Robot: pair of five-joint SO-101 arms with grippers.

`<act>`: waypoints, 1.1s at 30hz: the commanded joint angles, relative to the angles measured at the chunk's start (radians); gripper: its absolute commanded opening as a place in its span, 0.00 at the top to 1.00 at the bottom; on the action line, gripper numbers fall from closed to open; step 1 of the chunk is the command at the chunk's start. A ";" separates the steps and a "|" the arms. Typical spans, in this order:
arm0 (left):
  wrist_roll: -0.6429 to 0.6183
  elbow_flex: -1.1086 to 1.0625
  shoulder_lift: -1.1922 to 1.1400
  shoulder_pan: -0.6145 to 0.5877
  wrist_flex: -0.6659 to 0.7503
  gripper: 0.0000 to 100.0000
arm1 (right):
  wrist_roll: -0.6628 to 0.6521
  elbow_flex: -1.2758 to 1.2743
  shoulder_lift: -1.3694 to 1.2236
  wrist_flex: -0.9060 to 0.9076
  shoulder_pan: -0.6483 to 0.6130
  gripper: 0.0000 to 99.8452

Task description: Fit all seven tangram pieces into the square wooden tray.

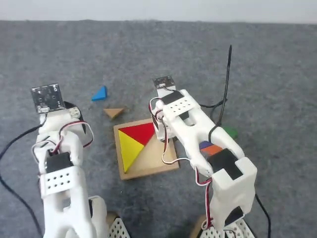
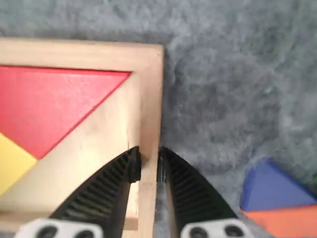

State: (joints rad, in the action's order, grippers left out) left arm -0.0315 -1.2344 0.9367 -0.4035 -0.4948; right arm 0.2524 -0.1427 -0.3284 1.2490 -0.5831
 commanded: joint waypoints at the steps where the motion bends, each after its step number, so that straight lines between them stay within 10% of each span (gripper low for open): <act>1: 0.025 -0.021 0.130 -0.020 -0.086 0.99 | -0.015 0.087 0.088 0.071 0.016 0.86; 12: 0.216 -0.417 0.901 -0.110 -0.379 0.98 | -0.255 0.107 0.277 0.243 0.074 0.87; 26: 0.267 -0.392 0.827 -0.104 -0.428 0.98 | -0.724 -0.557 0.565 -0.272 0.211 0.82; 33: 0.295 -0.404 0.827 -0.052 -0.428 0.98 | -0.729 -0.546 0.460 -0.326 0.211 0.82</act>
State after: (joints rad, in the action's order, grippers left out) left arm 0.2478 -1.6471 1.7714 -0.4864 -0.9183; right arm -0.4595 -0.7073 0.1596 0.9574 -0.3836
